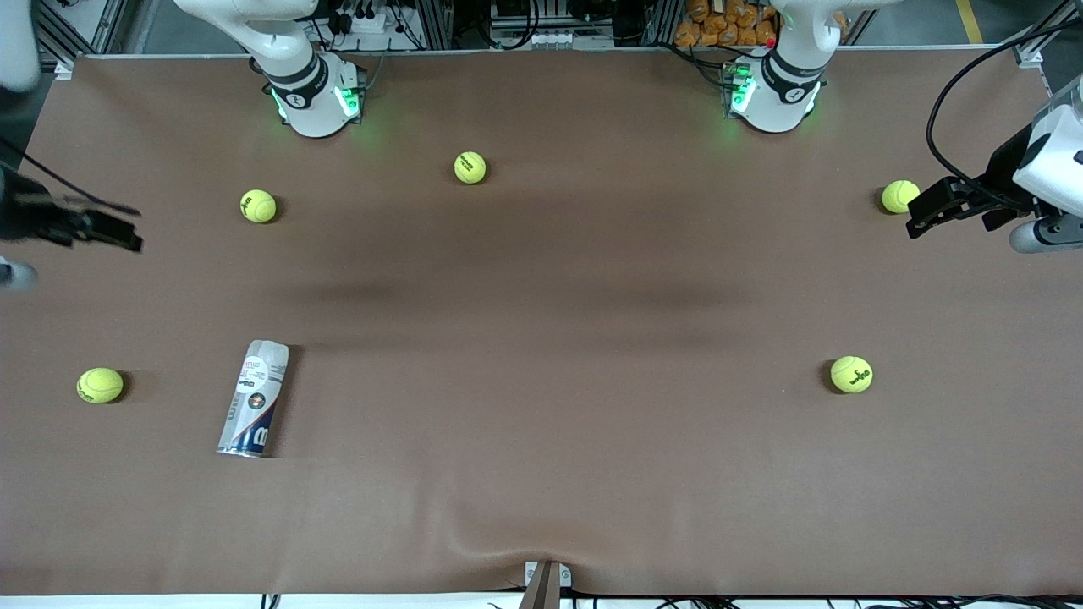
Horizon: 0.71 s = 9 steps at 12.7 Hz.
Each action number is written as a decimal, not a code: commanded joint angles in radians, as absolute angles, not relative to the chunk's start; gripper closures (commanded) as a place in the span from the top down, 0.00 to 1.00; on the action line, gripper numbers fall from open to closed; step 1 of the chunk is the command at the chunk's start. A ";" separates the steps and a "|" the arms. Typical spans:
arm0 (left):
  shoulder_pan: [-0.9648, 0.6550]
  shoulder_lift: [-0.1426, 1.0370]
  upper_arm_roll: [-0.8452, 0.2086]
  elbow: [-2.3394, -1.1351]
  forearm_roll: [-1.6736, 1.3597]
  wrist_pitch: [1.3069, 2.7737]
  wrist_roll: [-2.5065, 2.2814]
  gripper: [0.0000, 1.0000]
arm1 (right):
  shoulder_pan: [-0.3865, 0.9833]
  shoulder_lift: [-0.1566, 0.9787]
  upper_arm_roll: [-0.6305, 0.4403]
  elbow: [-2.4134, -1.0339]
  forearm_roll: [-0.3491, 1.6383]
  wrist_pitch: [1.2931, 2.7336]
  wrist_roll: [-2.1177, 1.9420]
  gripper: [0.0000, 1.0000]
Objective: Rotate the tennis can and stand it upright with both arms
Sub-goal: 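Reach the right gripper down toward the lying tennis can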
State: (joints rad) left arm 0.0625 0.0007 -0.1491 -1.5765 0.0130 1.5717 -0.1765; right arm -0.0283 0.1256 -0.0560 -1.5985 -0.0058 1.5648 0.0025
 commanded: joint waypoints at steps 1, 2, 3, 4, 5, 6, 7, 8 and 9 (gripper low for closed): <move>0.069 0.002 -0.155 -1.571 0.012 1.562 -0.156 1.00 | -0.035 0.221 -0.041 -1.585 -0.005 1.630 -0.011 1.00; 0.069 0.003 -0.155 -1.572 0.012 1.563 -0.156 1.00 | -0.029 0.265 -0.041 -1.585 -0.005 1.669 -0.011 1.00; 0.069 0.006 -0.155 -1.575 0.012 1.566 -0.156 1.00 | -0.026 0.305 -0.041 -1.585 -0.005 1.707 -0.011 1.00; 0.069 0.008 -0.155 -1.577 0.012 1.568 -0.156 1.00 | -0.023 0.343 -0.041 -1.585 -0.005 1.748 -0.011 1.00; 0.069 0.008 -0.155 -1.577 0.012 1.569 -0.156 1.00 | -0.014 0.377 -0.041 -1.585 -0.005 1.785 -0.011 1.00; 0.068 0.008 -0.155 -1.577 0.012 1.569 -0.156 1.00 | -0.012 0.414 -0.041 -1.583 -0.005 1.828 -0.009 1.00; 0.067 0.009 -0.155 -1.577 0.012 1.574 -0.156 1.00 | -0.014 0.448 -0.041 -1.585 -0.003 1.873 -0.009 1.00; 0.067 0.009 -0.155 -1.578 0.012 1.574 -0.156 1.00 | -0.017 0.477 -0.041 -1.585 -0.003 1.917 -0.009 1.00; 0.067 0.009 -0.155 -1.578 0.014 1.574 -0.156 1.00 | -0.017 0.507 -0.041 -1.585 -0.003 1.958 -0.009 1.00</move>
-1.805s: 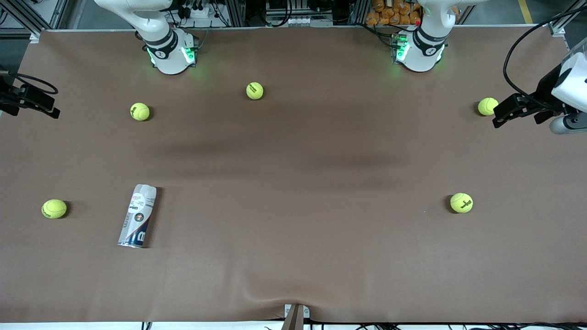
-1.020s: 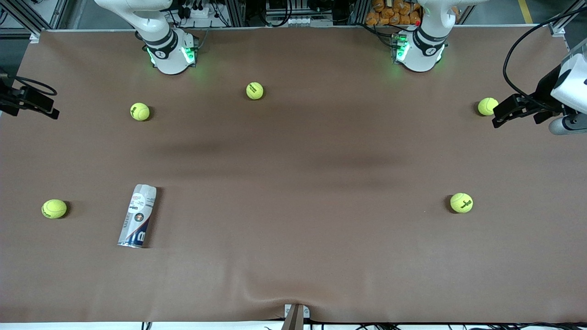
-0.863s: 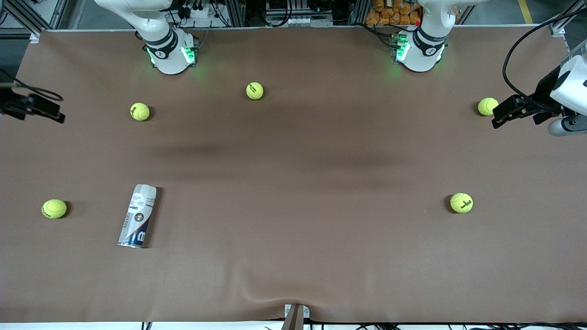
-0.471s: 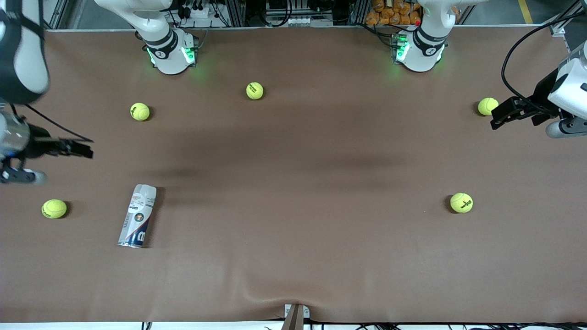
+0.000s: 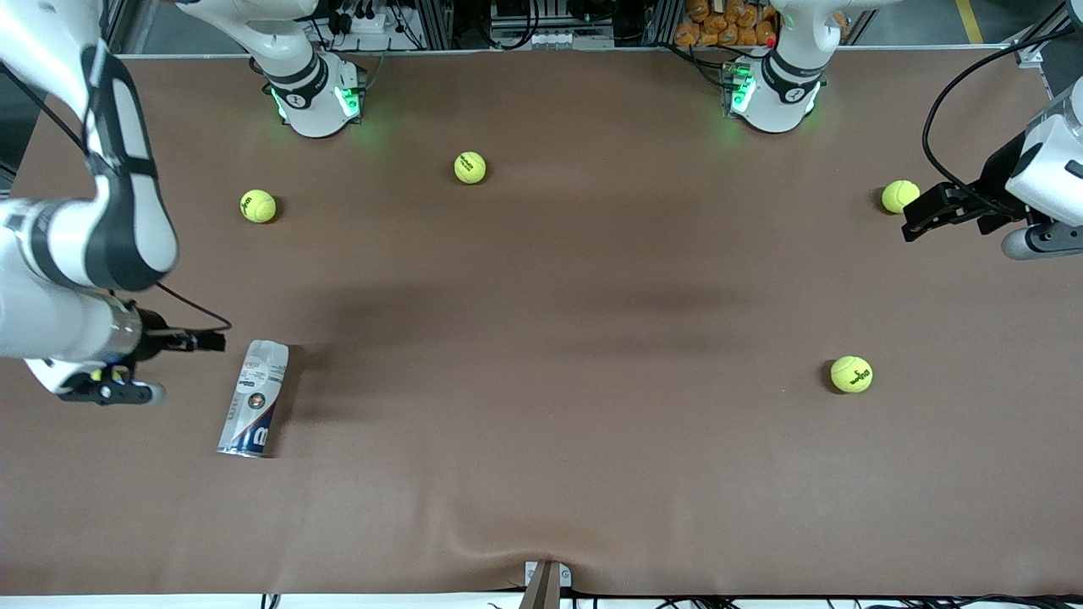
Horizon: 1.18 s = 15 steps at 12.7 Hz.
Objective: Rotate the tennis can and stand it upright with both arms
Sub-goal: 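Reach the right gripper down toward the lying tennis can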
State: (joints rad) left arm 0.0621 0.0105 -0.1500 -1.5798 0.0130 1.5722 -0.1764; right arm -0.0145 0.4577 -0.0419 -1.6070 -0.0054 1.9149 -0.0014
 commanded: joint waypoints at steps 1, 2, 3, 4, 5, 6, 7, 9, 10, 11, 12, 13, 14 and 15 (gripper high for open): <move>0.067 0.009 -0.155 -1.578 0.014 1.574 -0.156 1.00 | -0.017 0.532 -0.040 -1.585 -0.002 1.988 -0.008 1.00; 0.066 0.009 -0.155 -1.580 0.014 1.574 -0.156 1.00 | -0.015 0.561 -0.040 -1.583 0.020 2.017 -0.008 1.00; 0.066 0.009 -0.155 -1.580 0.014 1.574 -0.156 1.00 | -0.018 0.589 -0.040 -1.583 0.053 2.048 -0.008 1.00; 0.066 0.009 -0.155 -1.580 0.014 1.575 -0.156 1.00 | -0.017 0.610 -0.041 -1.583 0.064 2.069 -0.009 1.00; 0.066 0.009 -0.155 -1.582 0.014 1.575 -0.156 1.00 | -0.015 0.629 -0.041 -1.585 0.066 2.095 -0.009 1.00; 0.066 0.009 -0.155 -1.585 0.014 1.578 -0.156 1.00 | -0.018 0.646 -0.040 -1.585 0.064 2.114 -0.009 1.00; 0.066 0.009 -0.156 -1.586 0.014 1.582 -0.156 1.00 | -0.018 0.658 -0.040 -1.583 0.064 2.127 -0.009 1.00; 0.064 0.009 -0.155 -1.586 0.014 1.582 -0.156 1.00 | -0.017 0.687 -0.041 -1.585 0.064 2.158 -0.009 1.00; 0.066 0.011 -0.156 -1.586 0.014 1.582 -0.156 1.00 | -0.015 0.702 -0.041 -1.585 0.066 2.180 -0.009 1.00; 0.064 0.012 -0.156 -1.586 0.014 1.582 -0.156 1.00 | -0.015 0.716 -0.040 -1.585 0.066 2.200 -0.009 1.00; 0.064 0.014 -0.156 -1.586 0.014 1.583 -0.156 1.00 | -0.015 0.727 -0.040 -1.585 0.066 2.203 -0.009 1.00; 0.064 0.014 -0.156 -1.586 0.014 1.586 -0.156 1.00 | -0.014 0.735 -0.040 -1.585 0.066 2.204 -0.009 1.00; 0.064 0.014 -0.156 -1.588 0.014 1.588 -0.156 1.00 | -0.011 0.741 -0.040 -1.585 0.066 2.204 -0.009 1.00; 0.064 0.012 -0.156 -1.589 0.014 1.588 -0.156 1.00 | -0.009 0.742 -0.040 -1.585 0.066 2.204 -0.009 1.00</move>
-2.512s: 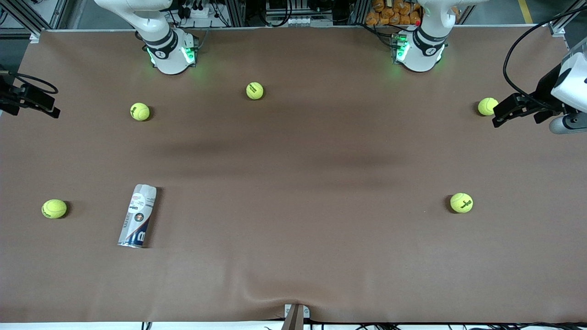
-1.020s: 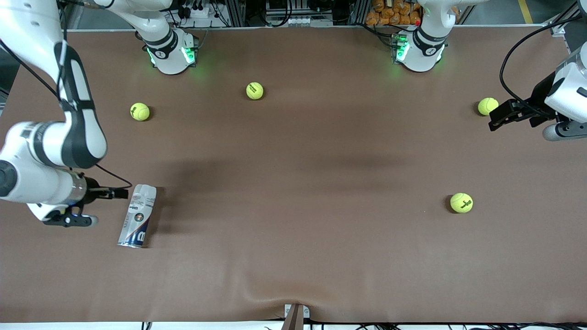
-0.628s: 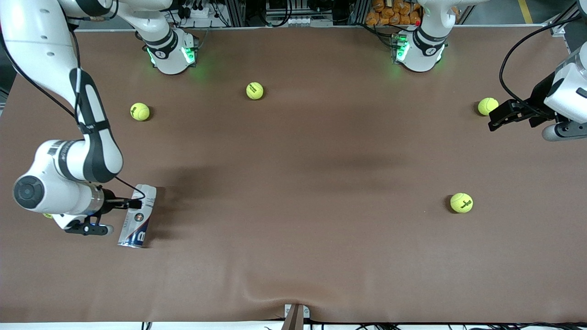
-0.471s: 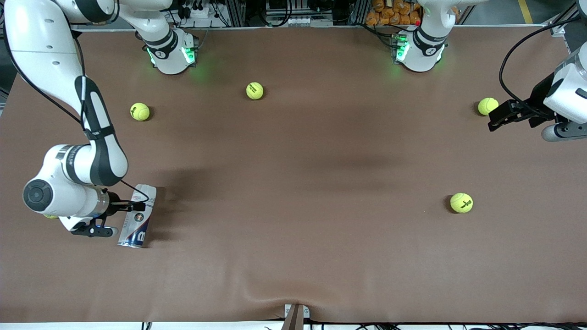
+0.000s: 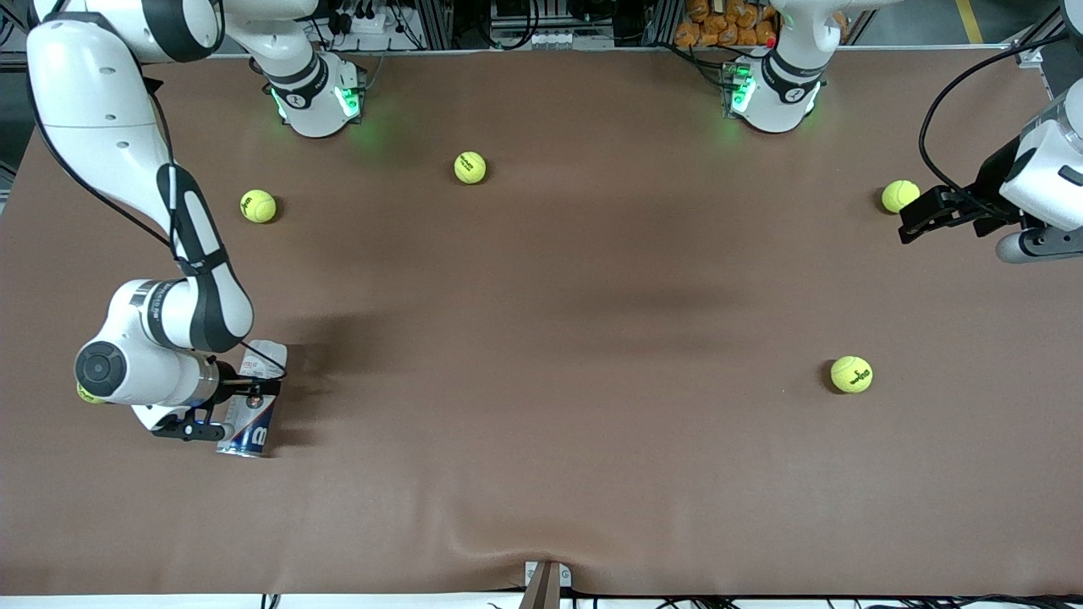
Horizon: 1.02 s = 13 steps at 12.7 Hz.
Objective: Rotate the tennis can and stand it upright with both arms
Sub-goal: 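Reach the right gripper down toward the lying tennis can, then close the right gripper around the tennis can body and lift it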
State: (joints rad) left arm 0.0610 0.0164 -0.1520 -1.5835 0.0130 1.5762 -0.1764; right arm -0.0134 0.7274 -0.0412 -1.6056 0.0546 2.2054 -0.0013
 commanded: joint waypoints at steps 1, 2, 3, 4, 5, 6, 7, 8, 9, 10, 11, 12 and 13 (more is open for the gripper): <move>0.064 0.012 -0.156 -1.589 0.014 1.588 -0.156 1.00 | -0.009 0.744 -0.040 -1.585 0.066 2.203 -0.009 1.00; 0.064 0.012 -0.156 -1.589 0.014 1.588 -0.156 1.00 | -0.009 0.745 -0.040 -1.585 0.066 2.203 -0.009 1.00; 0.064 0.012 -0.156 -1.589 0.014 1.588 -0.156 1.00 | -0.009 0.746 -0.040 -1.585 0.066 2.203 -0.009 1.00; 0.064 0.012 -0.156 -1.591 0.014 1.588 -0.156 1.00 | -0.009 0.746 -0.040 -1.585 0.066 2.203 -0.009 1.00; 0.064 0.012 -0.156 -1.591 0.014 1.588 -0.156 1.00 | -0.009 0.746 -0.041 -1.585 0.066 2.203 -0.008 0.94; 0.064 0.012 -0.156 -1.591 0.014 1.588 -0.156 1.00 | -0.009 0.746 -0.040 -1.583 0.066 2.203 -0.008 0.90; 0.064 0.012 -0.156 -1.591 0.014 1.588 -0.156 1.00 | -0.009 0.746 -0.040 -1.583 0.066 2.203 -0.006 0.89; 0.064 0.012 -0.156 -1.591 0.014 1.588 -0.156 1.00 | -0.009 0.744 -0.040 -1.583 0.066 2.203 -0.006 0.89; 0.064 0.012 -0.156 -1.591 0.014 1.588 -0.156 1.00 | -0.008 0.744 -0.040 -1.580 0.066 2.201 -0.005 0.89; 0.064 0.012 -0.156 -1.591 0.014 1.588 -0.156 1.00 | -0.005 0.739 -0.040 -1.578 0.066 2.197 -0.003 0.89; 0.064 0.012 -0.156 -1.591 0.014 1.588 -0.156 1.00 | -0.005 0.735 -0.040 -1.577 0.066 2.191 -0.006 0.89; 0.064 0.012 -0.156 -1.591 0.014 1.588 -0.156 1.00 | -0.005 0.729 -0.038 -1.575 0.066 2.191 -0.008 0.88; 0.064 0.012 -0.156 -1.591 0.014 1.588 -0.156 1.00 | -0.005 0.727 -0.038 -1.575 0.066 2.191 -0.009 0.77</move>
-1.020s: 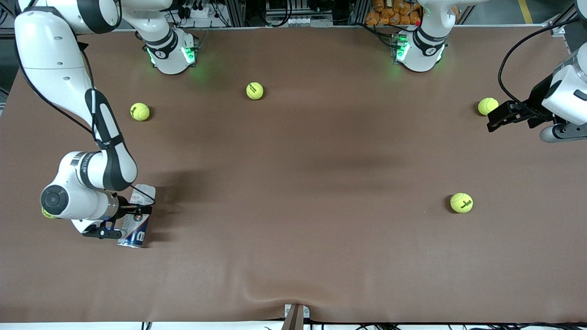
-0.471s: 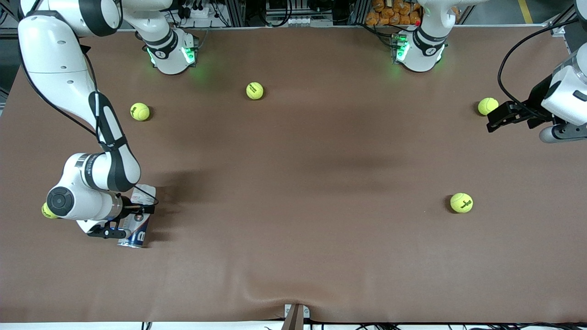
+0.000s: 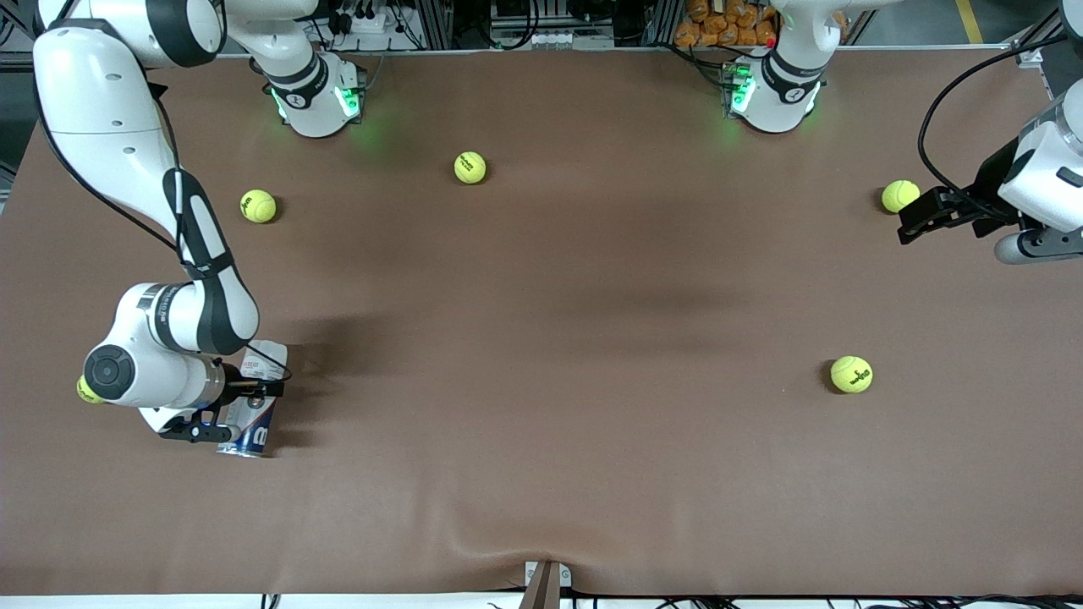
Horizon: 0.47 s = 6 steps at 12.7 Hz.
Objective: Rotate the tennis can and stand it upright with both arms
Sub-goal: 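Close the right gripper around the tennis can body and lift it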
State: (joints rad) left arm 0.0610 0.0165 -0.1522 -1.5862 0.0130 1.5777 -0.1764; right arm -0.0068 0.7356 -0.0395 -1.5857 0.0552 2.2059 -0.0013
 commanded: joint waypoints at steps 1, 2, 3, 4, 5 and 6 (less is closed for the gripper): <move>0.064 0.012 -0.156 -1.592 0.014 1.588 -0.156 1.00 | -0.003 0.727 -0.037 -1.575 0.066 2.191 -0.009 0.65; 0.064 0.012 -0.156 -1.592 0.014 1.588 -0.156 1.00 | -0.003 0.727 -0.037 -1.577 0.066 2.191 -0.009 0.60; 0.064 0.012 -0.156 -1.592 0.014 1.588 -0.156 1.00 | -0.003 0.727 -0.037 -1.577 0.066 2.191 -0.009 0.59; 0.066 0.012 -0.156 -1.592 0.014 1.588 -0.156 1.00 | -0.003 0.727 -0.035 -1.577 0.066 2.191 -0.009 0.59; 0.064 0.012 -0.156 -1.592 0.014 1.588 -0.156 1.00 | -0.003 0.726 -0.035 -1.575 0.064 2.189 -0.009 0.59; 0.064 0.012 -0.156 -1.592 0.014 1.588 -0.156 1.00 | -0.003 0.713 -0.029 -1.575 0.066 2.184 -0.009 0.59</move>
